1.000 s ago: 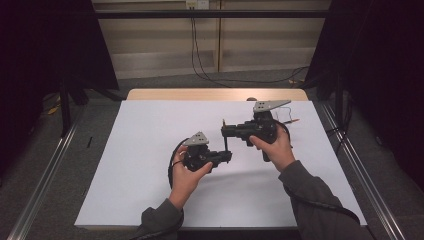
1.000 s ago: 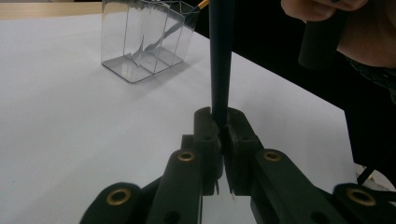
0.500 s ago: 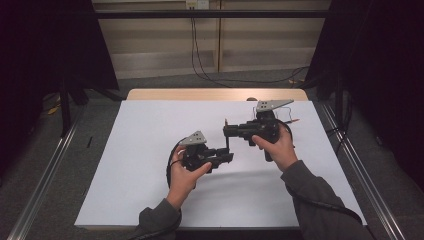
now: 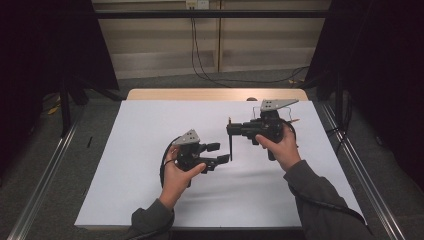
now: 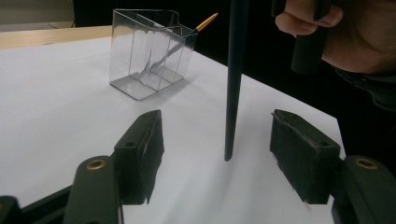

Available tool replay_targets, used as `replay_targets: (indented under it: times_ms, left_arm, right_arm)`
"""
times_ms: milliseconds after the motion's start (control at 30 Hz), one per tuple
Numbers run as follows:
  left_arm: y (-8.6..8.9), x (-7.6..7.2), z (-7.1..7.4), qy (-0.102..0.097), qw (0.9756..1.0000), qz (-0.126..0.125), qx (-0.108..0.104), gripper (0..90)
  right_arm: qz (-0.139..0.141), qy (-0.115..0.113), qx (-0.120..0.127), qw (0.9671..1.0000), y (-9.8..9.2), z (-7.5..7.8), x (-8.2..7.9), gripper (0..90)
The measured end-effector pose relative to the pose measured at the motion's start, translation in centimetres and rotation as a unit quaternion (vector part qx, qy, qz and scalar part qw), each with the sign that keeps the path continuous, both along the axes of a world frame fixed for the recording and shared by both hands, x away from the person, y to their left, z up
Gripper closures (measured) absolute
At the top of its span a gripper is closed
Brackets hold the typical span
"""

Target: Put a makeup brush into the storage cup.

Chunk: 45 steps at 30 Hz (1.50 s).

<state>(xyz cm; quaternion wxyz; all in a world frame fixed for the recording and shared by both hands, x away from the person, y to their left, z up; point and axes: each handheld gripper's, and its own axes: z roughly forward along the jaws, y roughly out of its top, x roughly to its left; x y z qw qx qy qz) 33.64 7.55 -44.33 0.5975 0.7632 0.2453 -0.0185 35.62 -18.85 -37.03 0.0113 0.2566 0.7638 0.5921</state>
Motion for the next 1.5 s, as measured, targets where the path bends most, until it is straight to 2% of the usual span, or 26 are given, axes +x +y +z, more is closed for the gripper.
replay_targets:
  times_ms: [100,433,500,567,733,767,833,1067,1367,1500]
  left_arm:
    - [0.4,0.1,0.0,0.005,1.0,-0.002,0.0,33.2]
    - [1.2,0.0,0.2,-0.005,1.0,-0.005,0.006,21.2]
    - [1.3,0.0,0.2,-0.004,1.0,-0.004,0.0,18.8]
    - [1.5,0.0,0.2,-0.011,0.9999,-0.002,0.008,15.6]
    - [2.0,-0.1,0.2,-0.017,0.9998,0.011,0.008,11.3]
    - [2.3,0.0,0.2,-0.021,0.9996,0.011,0.014,10.9]
    - [2.5,0.0,0.3,-0.02,0.9996,0.016,0.009,10.2]
    - [3.5,0.0,0.3,-0.029,0.9991,0.027,0.019,9.7]
    - [5.0,0.0,0.2,-0.039,0.9972,0.039,0.051,9.0]
    - [5.7,-0.1,0.1,-0.042,0.9965,0.045,0.056,8.9]
  right_arm:
    - [-0.002,-0.001,0.003,1.0,-0.2,0.1,-0.1,84.6]
    - [-0.005,-0.008,0.0,1.0,-0.7,0.2,-0.3,84.5]
    - [-0.004,-0.01,0.0,0.9999,-0.8,0.2,-0.3,84.5]
    - [-0.007,-0.01,0.0,0.9999,-0.9,0.2,-0.3,84.5]
    - [-0.01,-0.012,0.0,0.9999,-1.1,0.1,-0.4,84.5]
    - [-0.009,-0.013,0.0,0.9999,-1.1,0.1,-0.4,84.5]
    - [-0.008,-0.015,-0.001,0.9998,-1.2,0.1,-0.4,84.5]
    - [-0.01,-0.017,0.0,0.9998,-1.5,0.1,-0.5,84.5]
    - [-0.011,-0.019,-0.003,0.9998,-1.6,0.1,-0.6,84.5]
    - [-0.012,-0.02,-0.004,0.9997,-1.7,0.1,-0.6,84.5]
